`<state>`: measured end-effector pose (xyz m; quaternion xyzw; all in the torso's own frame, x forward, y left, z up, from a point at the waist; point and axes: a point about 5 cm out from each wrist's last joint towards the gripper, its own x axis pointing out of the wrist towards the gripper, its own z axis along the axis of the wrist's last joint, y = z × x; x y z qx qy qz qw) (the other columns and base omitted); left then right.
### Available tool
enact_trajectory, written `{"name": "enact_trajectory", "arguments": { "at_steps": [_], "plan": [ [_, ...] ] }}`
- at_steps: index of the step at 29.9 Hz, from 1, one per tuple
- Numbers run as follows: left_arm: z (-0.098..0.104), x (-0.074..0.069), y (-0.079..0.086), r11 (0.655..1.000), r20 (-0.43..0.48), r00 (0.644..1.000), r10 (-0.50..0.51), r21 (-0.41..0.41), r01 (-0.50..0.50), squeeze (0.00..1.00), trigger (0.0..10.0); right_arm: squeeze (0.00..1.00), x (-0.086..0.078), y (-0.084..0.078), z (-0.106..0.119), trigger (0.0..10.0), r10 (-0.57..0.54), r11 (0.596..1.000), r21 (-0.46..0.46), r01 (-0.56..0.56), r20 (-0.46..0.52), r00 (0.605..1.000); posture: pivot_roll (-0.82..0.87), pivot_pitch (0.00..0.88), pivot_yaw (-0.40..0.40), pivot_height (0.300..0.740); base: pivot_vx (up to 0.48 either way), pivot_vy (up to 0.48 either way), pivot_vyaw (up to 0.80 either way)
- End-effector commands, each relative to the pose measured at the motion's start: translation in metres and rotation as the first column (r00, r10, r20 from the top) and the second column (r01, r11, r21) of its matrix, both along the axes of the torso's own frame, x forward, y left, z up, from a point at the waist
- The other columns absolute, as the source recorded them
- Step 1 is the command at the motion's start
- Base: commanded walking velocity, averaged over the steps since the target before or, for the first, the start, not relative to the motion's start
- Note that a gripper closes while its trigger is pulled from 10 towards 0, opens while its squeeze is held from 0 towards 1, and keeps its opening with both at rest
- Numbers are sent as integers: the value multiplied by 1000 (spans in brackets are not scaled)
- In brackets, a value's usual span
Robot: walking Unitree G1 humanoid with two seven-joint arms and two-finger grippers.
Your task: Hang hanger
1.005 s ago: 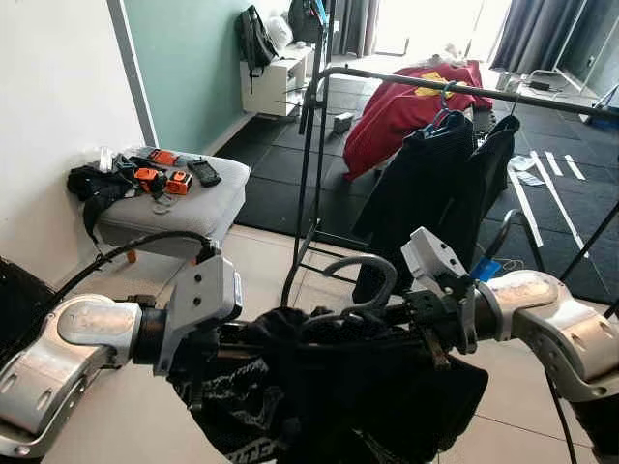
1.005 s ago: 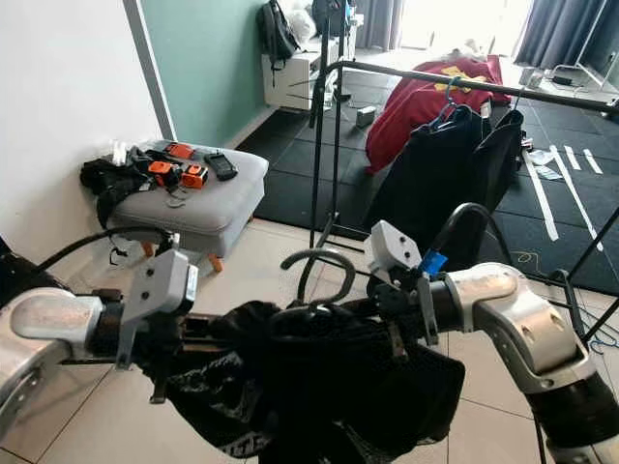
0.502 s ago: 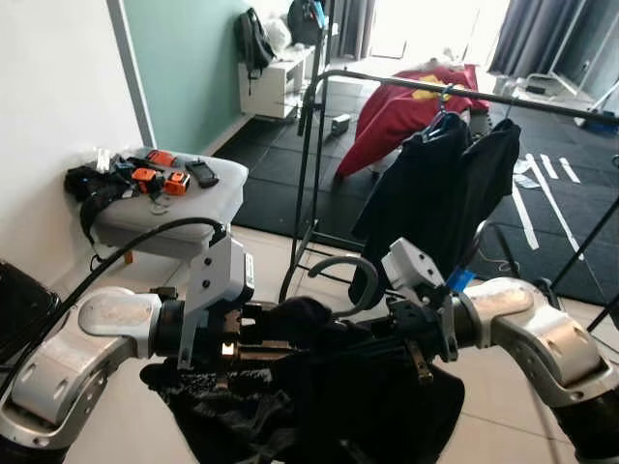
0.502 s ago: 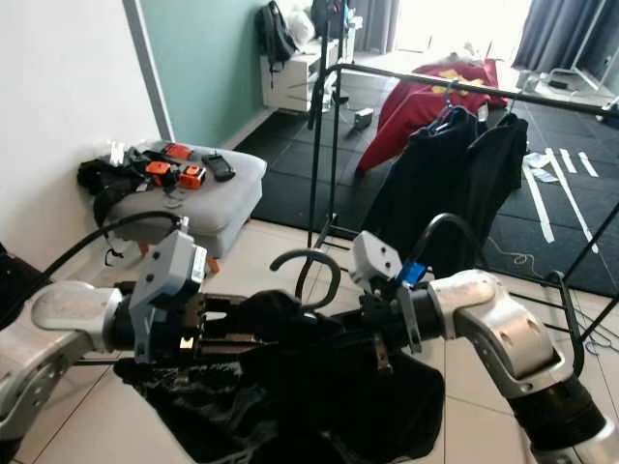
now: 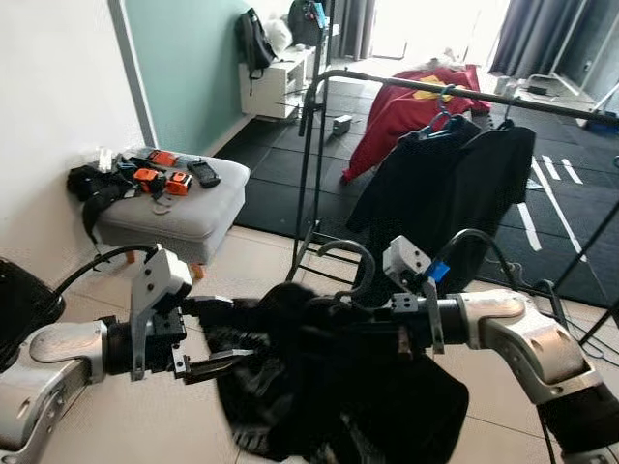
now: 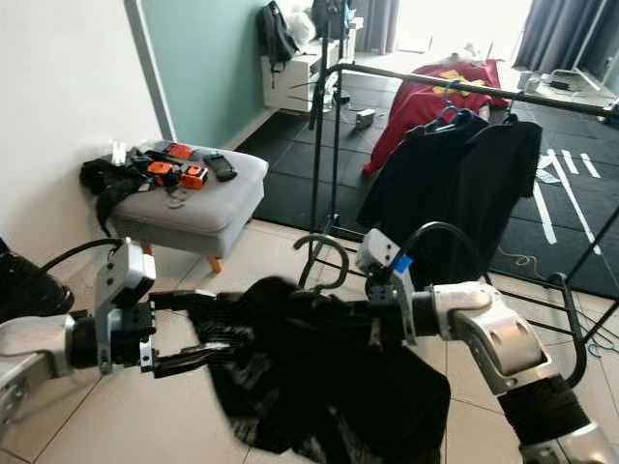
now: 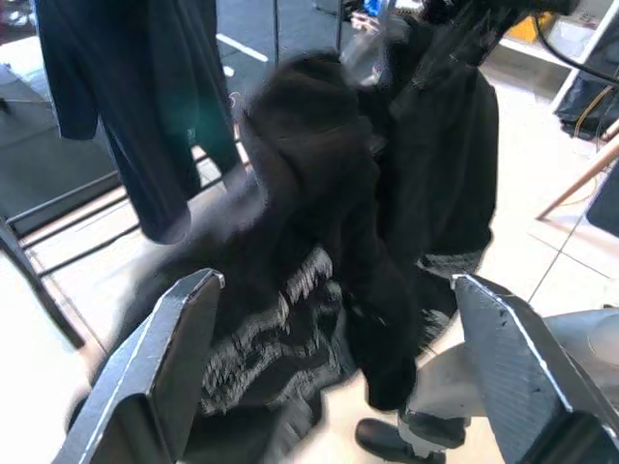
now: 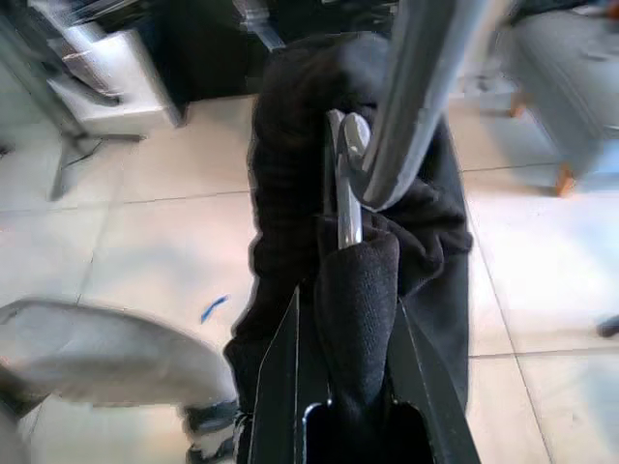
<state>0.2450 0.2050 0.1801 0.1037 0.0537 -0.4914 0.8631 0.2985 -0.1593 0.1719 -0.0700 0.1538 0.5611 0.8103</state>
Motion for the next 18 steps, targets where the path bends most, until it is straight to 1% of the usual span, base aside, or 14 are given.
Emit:
{"name": "enact_trajectory", "arguments": {
  "at_steps": [1, 3, 6, 7, 8, 9, 10, 11, 13, 14, 15, 16, 17, 18],
  "plan": [
    [-4, -1, 24, 993, -8, 993, 118, 13, -118, 1000, 10000, 0, 19, -22, -2, 0, -244, 970, -12, 244, 44, 969, -56, 0, -37, 740, 0, 0, 0],
    [-5, 1, 35, 973, 16, 973, 229, -48, -228, 1000, 10000, 0, 30, -35, -7, 0, -416, 909, 25, 415, 43, 908, -54, 0, -38, 740, 0, 0, 0],
    [-6, 2, 36, 967, 24, 968, 250, -64, -248, 1000, 10000, 0, 32, -37, -7, 0, -446, 895, 37, 445, 42, 894, -54, 0, -38, 740, 0, 0, 0],
    [-7, 6, 40, 948, 41, 950, 310, -85, -305, 1000, 10000, 0, 33, -39, -9, 627, -478, 878, 52, 476, 30, 878, -56, 0, -28, 740, 0, 0, 0],
    [-13, 12, 47, 902, 57, 904, 425, -110, -417, 1000, 10000, 0, 36, -42, -13, 1804, -527, 848, 71, 525, 20, 850, -58, 0, -24, 740, 0, 0, 0],
    [-13, 12, 47, 902, 57, 904, 425, -110, -417, 1000, 10000, 0, 36, -42, -13, 1804, -527, 848, 71, 525, 20, 850, -58, 0, -24, 740, 0, 0, 0],
    [-24, 17, 53, 812, 32, 820, 571, -171, -558, 0, 10000, 0, 39, -48, -20, 784, -619, 781, 100, 617, -12, 785, -57, 0, -21, 740, 0, 0, -800],
    [-24, 17, 53, 812, 32, 820, 571, -171, -558, 0, 10000, 0, 39, -48, -20, 784, -619, 781, 100, 617, -12, 785, -57, 0, -21, 740, 0, 0, -800],
    [-62, 18, 54, 578, -127, 619, 775, -251, -776, 0, 10000, 0, 43, -59, -38, 510, -780, 609, 127, 783, -85, 620, -61, 0, -14, 740, 0, 0, -800],
    [-62, 18, 54, 578, -127, 619, 775, -251, -776, 0, 10000, 0, 43, -59, -38, 510, -780, 609, 127, 783, -85, 620, -61, 0, -14, 740, 0, 0, -800],
    [-78, 15, 50, 497, -193, 546, 815, -250, -831, 0, 10000, 0, 43, -61, -43, 471, -813, 560, 134, 818, -104, 573, -61, 0, -15, 740, 0, 0, -800],
    [-78, 15, 50, 497, -193, 546, 815, -250, -831, 0, 10000, 0, 43, -61, -43, 471, -813, 560, 134, 818, -104, 573, -61, 0, -15, 740, 0, 0, -800],
    [-92, 10, 45, 449, -247, 502, 829, -244, -860, 0, 10000, 0, 44, -61, -45, 941, -834, 525, 142, 839, -112, 540, -59, 0, -17, 740, 0, 0, -800],
    [-92, 10, 45, 449, -247, 502, 829, -244, -860, 0, 10000, 0, 44, -61, -45, 941, -834, 525, 142, 839, -112, 540, -59, 0, -17, 740, 0, 0, -800]
  ]
}}
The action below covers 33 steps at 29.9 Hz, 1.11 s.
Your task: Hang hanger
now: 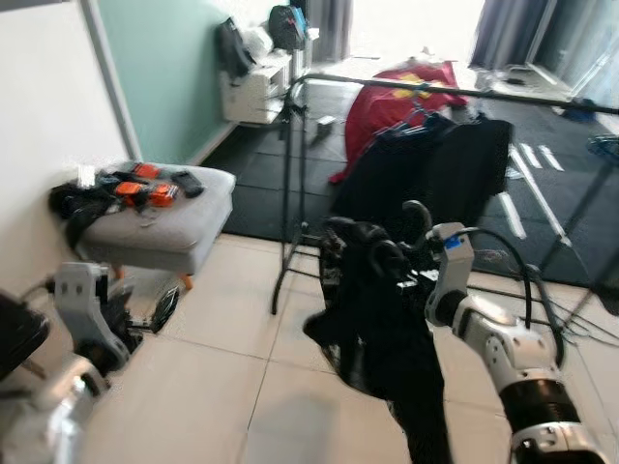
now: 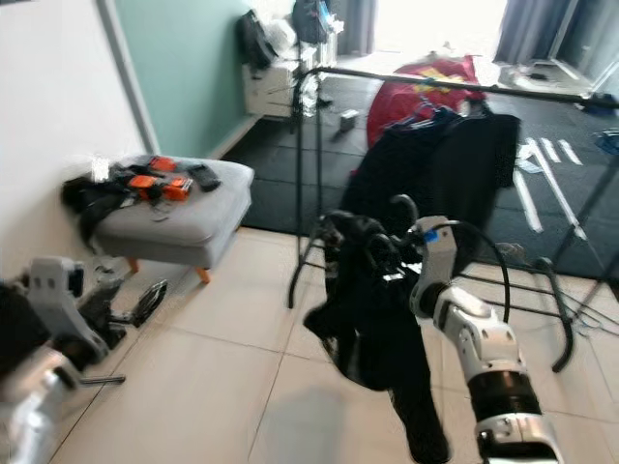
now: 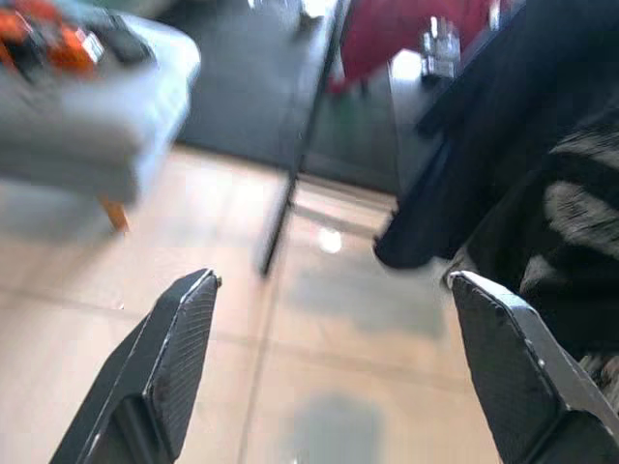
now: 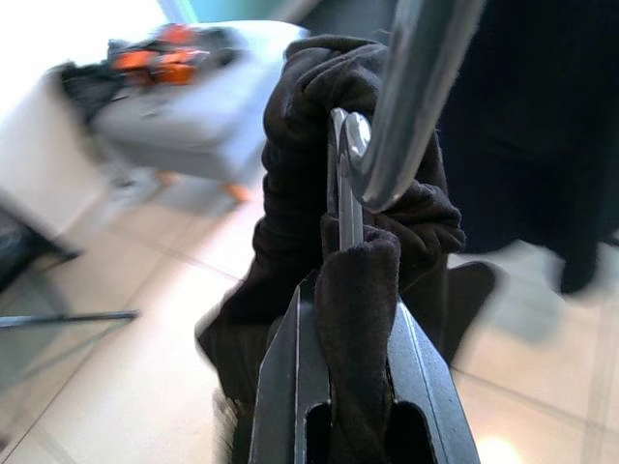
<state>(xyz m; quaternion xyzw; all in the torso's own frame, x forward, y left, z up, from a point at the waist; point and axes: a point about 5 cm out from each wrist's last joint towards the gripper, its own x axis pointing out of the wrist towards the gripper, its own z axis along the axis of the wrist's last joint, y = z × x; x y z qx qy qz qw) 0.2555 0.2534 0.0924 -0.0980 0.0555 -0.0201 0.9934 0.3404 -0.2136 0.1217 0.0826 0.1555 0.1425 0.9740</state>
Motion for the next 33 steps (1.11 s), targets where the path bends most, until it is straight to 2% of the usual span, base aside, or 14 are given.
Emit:
{"name": "enact_trajectory", "arguments": {
  "at_steps": [1, 2, 6, 11, 17, 22, 29, 33],
  "plan": [
    [-13, -4, -10, 998, -34, 998, 49, -25, -50, 0, 10000, 0, 3, -6, 7, 3922, -78, 997, 32, 76, 53, 996, -57, 13, -21, 740, 0, 0, -800],
    [-19, -7, -14, 997, -43, 998, 56, -44, -58, 0, 10000, 0, 5, -4, 8, 10000, -89, 995, 41, 87, 59, 994, -56, 24, -26, 740, 0, 0, -419],
    [-22, -9, -16, 997, -45, 997, 59, -56, -61, 0, 10000, 0, 6, -3, 9, 10000, -99, 994, 48, 97, 61, 993, -56, 24, -26, 740, 0, 0, -419],
    [-19, -10, -15, 995, -21, 996, 83, -50, -84, 0, 10000, 0, 10, -3, 15, 10000, -131, 991, 44, 128, 88, 987, -56, 37, -41, 740, 480, 0, 0],
    [-10, -1, -18, 993, 30, 993, 114, -20, -114, 0, 10000, 0, 24, -14, 34, 10000, -224, 974, 50, 219, 141, 964, -61, 49, -58, 740, 480, 0, -741],
    [-3, 4, -22, 992, 61, 990, 130, -9, -130, 0, 10000, 0, 30, -11, 43, 10000, -240, 971, 44, 236, 165, 957, -67, 55, -67, 740, 480, 0, -590],
    [-5, 1, -21, 986, 70, 984, 164, -6, -164, 0, 10000, 0, 36, -7, 51, 10000, -254, 967, 50, 249, 187, 949, -65, 49, -68, 740, 480, 0, -743],
    [-6, -3, -17, 982, 70, 980, 187, 2, -188, 0, 10000, 0, 37, -10, 53, 10000, -274, 962, 50, 269, 198, 941, -60, 36, -56, 740, 480, 0, 0]
  ]
}}
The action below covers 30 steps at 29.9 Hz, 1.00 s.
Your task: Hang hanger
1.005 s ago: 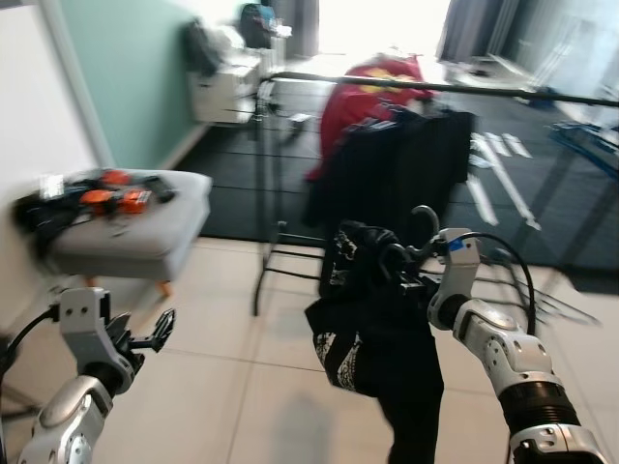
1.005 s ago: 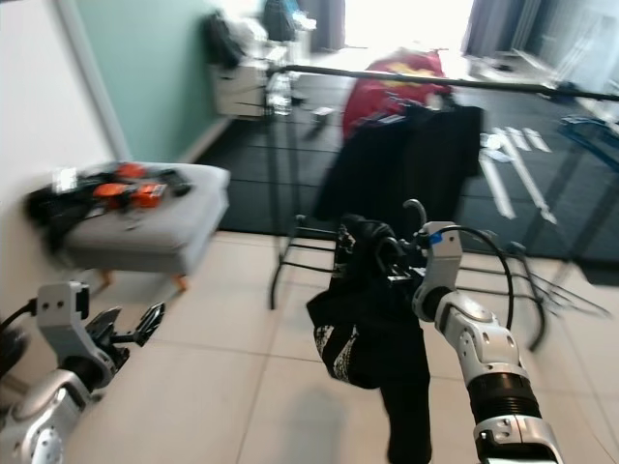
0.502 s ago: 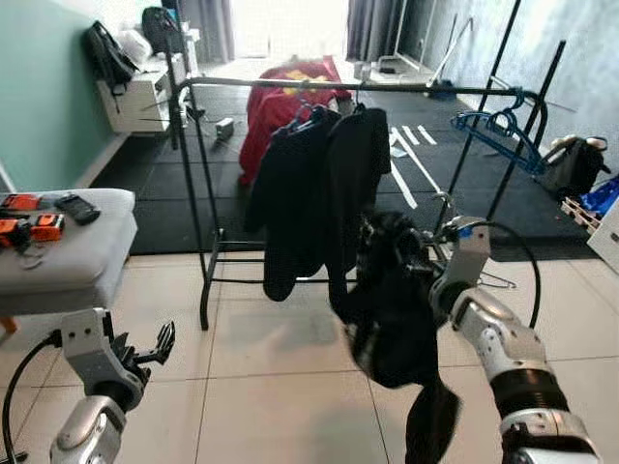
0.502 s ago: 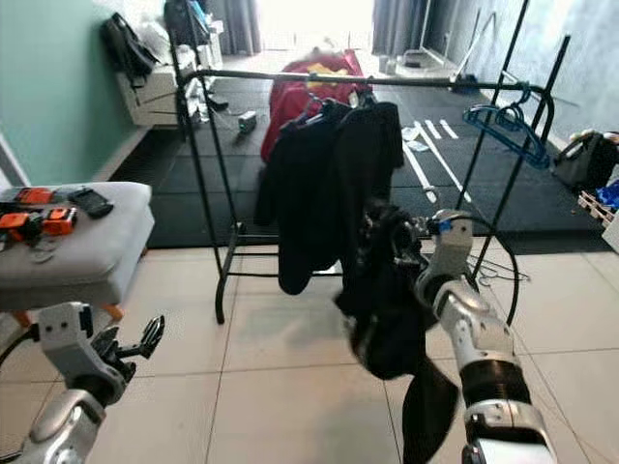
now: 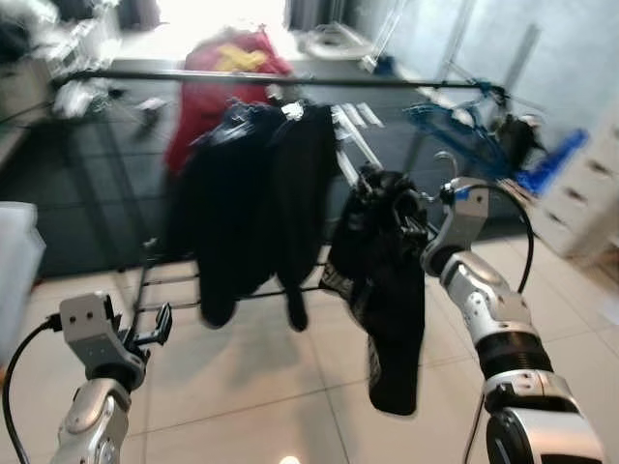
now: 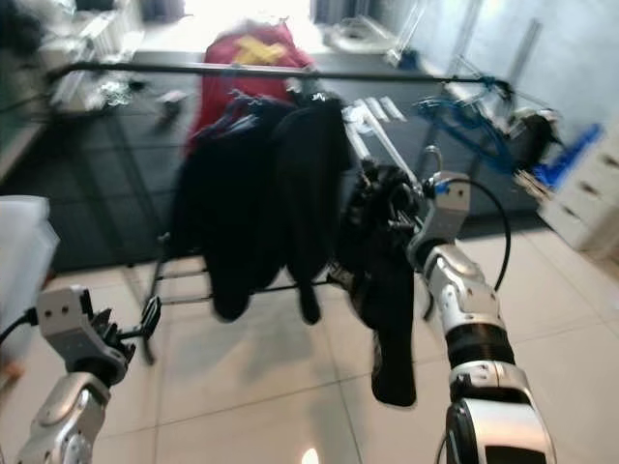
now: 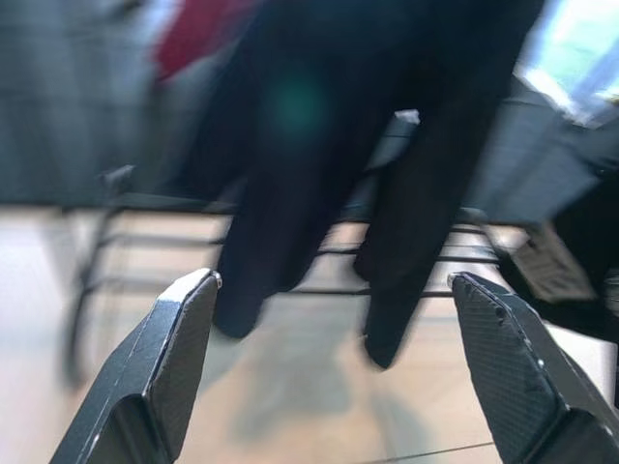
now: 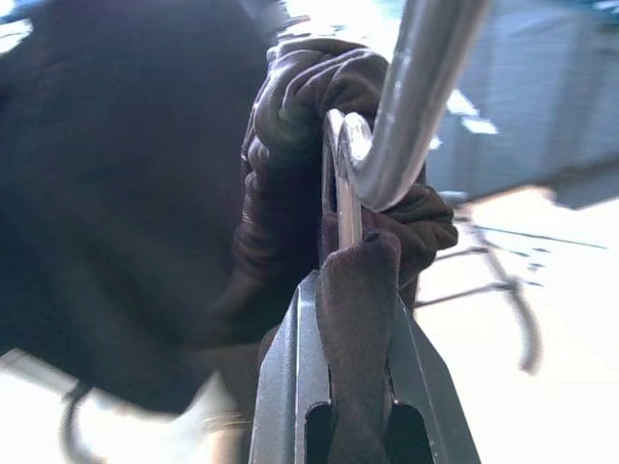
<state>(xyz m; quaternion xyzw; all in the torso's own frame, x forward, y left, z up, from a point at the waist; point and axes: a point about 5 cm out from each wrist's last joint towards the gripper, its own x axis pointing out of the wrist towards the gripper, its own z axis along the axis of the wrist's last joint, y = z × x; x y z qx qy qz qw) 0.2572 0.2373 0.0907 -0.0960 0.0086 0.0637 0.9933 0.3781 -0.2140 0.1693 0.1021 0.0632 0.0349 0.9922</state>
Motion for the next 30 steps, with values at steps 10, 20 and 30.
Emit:
{"name": "enact_trajectory", "arguments": {
  "at_steps": [10, 20, 30],
  "plan": [
    [1, -2, 7, 999, 6, 1000, 26, 23, -27, 0, 10000, 0, 3, -24, 13, 10000, -124, 991, -39, 127, 63, 990, -59, 34, -50, 740, 480, 0, 0],
    [4, -2, 9, 997, 4, 998, 66, 51, -66, 0, 10000, 0, 5, 6, 21, 10000, 130, 991, -35, -128, 63, 990, -59, 44, -36, 740, 480, 0, 0],
    [7, -1, 12, 994, 5, 995, 97, 42, -97, 0, 10000, 0, 7, 13, 31, 10000, 204, 973, -125, -196, 50, 978, -60, 58, -26, 740, 399, 0, 0]
  ]
}}
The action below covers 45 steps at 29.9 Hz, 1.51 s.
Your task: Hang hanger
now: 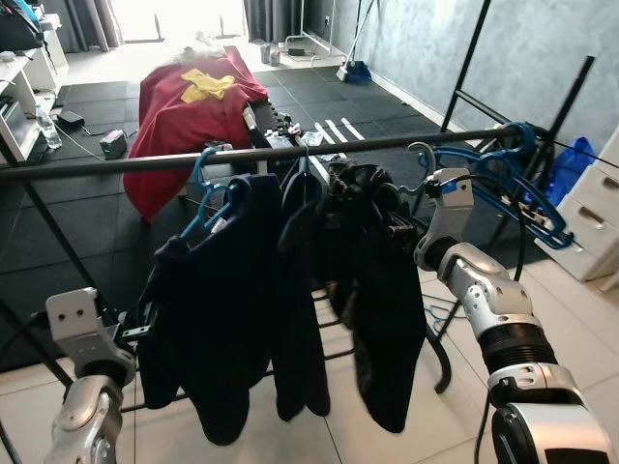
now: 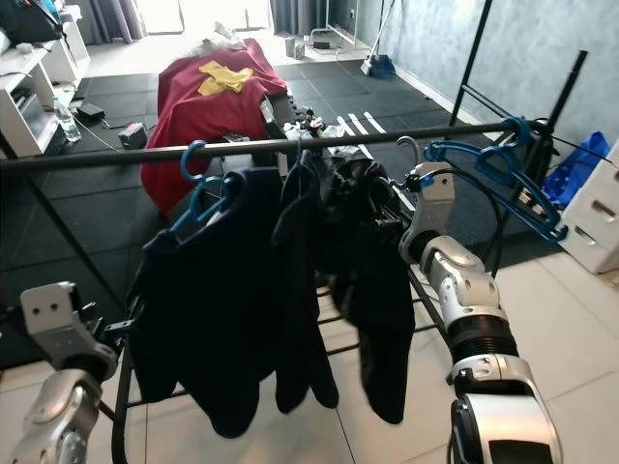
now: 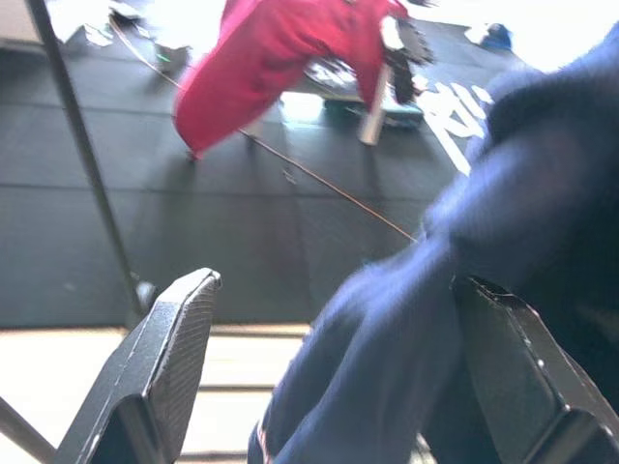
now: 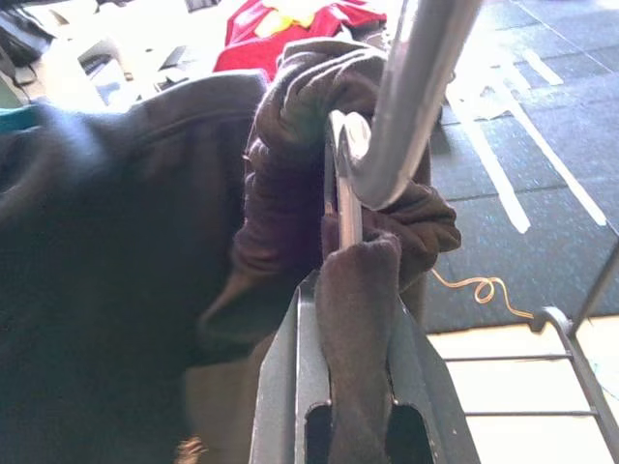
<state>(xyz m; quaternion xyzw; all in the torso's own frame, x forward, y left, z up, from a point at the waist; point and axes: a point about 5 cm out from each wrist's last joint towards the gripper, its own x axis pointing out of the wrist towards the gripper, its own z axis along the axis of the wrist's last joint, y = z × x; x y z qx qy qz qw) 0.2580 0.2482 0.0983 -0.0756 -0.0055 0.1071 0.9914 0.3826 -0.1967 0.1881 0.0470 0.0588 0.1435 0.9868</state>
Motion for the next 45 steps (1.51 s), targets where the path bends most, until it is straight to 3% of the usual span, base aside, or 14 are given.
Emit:
{"name": "enact_trajectory", "arguments": {
  "at_steps": [1, 4, 8, 17, 21, 30, 36, 40, 45],
  "plan": [
    [-1, -1, 1, 1000, -16, 1000, 11, -3, -12, 0, 10000, 0, 4, -8, 12, 10000, -42, 998, -42, 43, 20, 999, -57, 60, -27, 740, 0, 0, 0],
    [-1, -2, 1, 1000, -17, 1000, 11, -3, -12, 0, 10000, 0, 5, -10, 12, 10000, -58, 997, -54, 58, 11, 998, -57, 60, -27, 740, 0, 0, 0],
    [-1, -4, 1, 1000, -21, 1000, 13, 4, -13, 0, 10000, 0, 8, -25, 13, 10000, -138, 986, -97, 136, -17, 990, -49, 69, -28, 740, 0, 0, 0],
    [-3, -10, 4, 1000, -29, 999, 23, 14, -22, 0, 10000, 0, 11, -31, 19, 10000, -119, 983, -138, 118, 4, 993, -44, 78, -28, 740, 0, 0, 0],
    [3, -13, 1, 1000, -1, 1000, -7, 14, 7, 0, 10000, 0, 11, -42, 9, 10000, -174, 968, -191, 160, -61, 983, -27, 89, -32, 740, 0, 0, 0],
    [17, -18, -2, 997, 44, 996, -72, 37, 71, 0, 10000, 0, 10, -53, 2, 10000, -191, 965, -200, 169, -91, 977, -6, 106, -33, 740, 0, 0, 0],
    [28, -19, 0, 996, 77, 995, -69, 56, 65, 0, 10000, 0, 13, -48, 13, 10000, -131, 978, -167, 123, -35, 991, 3, 115, -29, 740, 0, 0, 0],
    [60, -20, 4, 994, 178, 980, -93, 79, 80, 0, 10000, 0, 18, -35, 43, 10000, -14, 990, -136, 25, 78, 997, 14, 130, -26, 740, 0, 0, 0],
    [73, -22, 4, 987, 203, 970, -135, 109, 115, 0, 10000, 0, 20, -31, 52, 10000, 20, 990, -142, -5, 104, 994, 24, 135, -24, 740, 0, 0, 0]
  ]
}}
